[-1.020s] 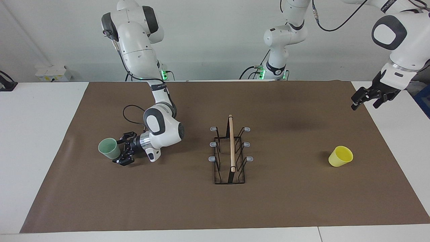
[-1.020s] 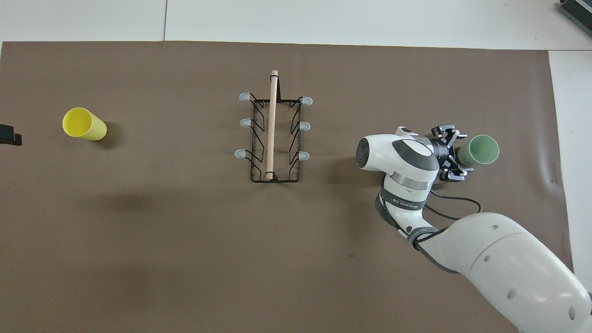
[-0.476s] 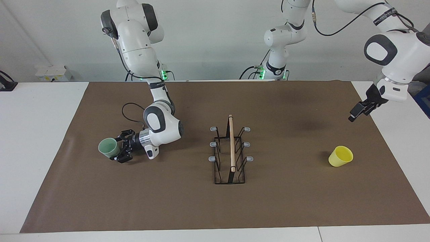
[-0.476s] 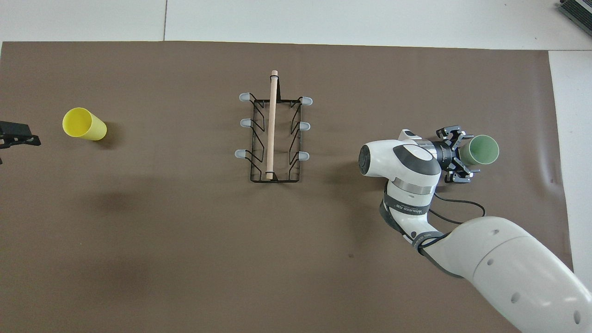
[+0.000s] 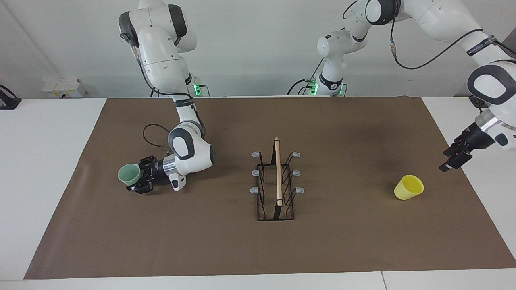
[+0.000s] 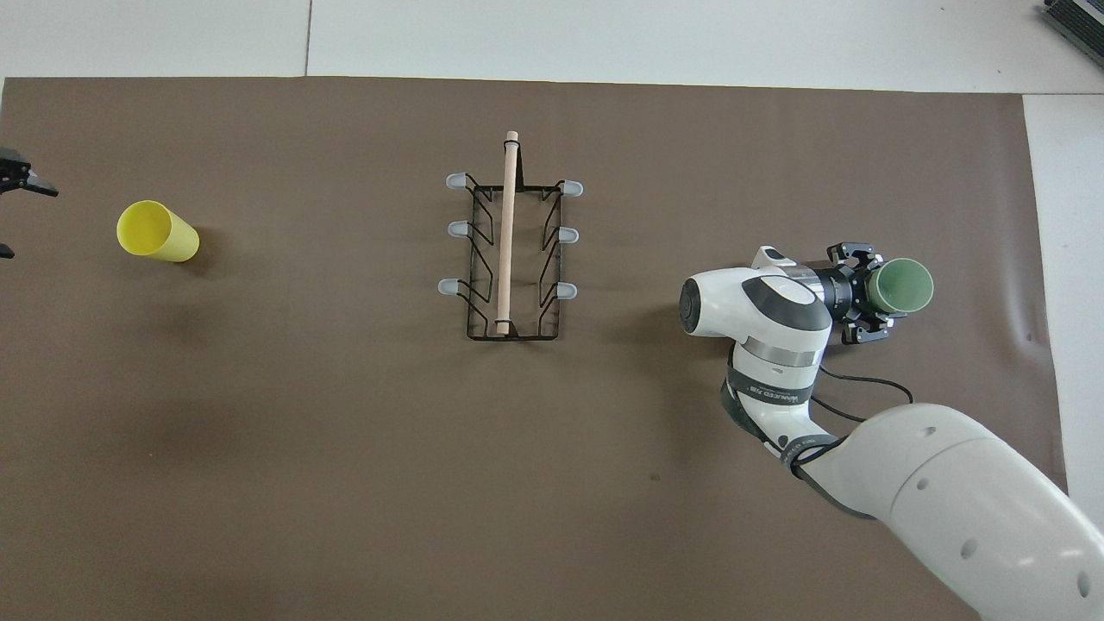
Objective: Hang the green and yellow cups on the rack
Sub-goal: 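Close the right gripper on the green cup rim while the left gripper approaches, then lift the green cup with the right gripper while the left gripper grasps yellow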
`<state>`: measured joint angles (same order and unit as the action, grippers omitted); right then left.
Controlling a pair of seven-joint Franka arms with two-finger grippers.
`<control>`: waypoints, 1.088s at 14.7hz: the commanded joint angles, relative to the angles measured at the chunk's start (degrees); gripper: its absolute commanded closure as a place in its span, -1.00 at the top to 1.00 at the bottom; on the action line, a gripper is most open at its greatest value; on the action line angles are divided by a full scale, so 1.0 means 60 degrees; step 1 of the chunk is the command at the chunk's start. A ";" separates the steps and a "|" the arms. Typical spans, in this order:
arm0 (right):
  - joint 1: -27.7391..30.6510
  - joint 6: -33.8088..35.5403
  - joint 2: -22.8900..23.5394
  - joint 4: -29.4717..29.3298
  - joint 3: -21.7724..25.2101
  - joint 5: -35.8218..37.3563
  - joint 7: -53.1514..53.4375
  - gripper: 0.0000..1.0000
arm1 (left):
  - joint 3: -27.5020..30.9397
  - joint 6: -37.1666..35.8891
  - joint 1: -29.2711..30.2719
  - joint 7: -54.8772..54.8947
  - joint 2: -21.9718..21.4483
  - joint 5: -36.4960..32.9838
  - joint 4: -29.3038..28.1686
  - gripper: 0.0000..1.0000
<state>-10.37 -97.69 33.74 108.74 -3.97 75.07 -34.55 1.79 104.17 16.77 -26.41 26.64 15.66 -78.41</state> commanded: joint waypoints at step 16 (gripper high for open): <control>0.0322 -0.0910 -0.1695 -0.2625 -0.0378 -0.6924 -0.0129 -1.00 | -0.0035 0.1343 0.1175 -0.5046 0.0411 0.5588 -0.3216 1.00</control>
<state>-10.25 -99.52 25.91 92.68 -5.72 39.04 -33.32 1.59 108.78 23.96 -56.88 34.26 44.38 -88.76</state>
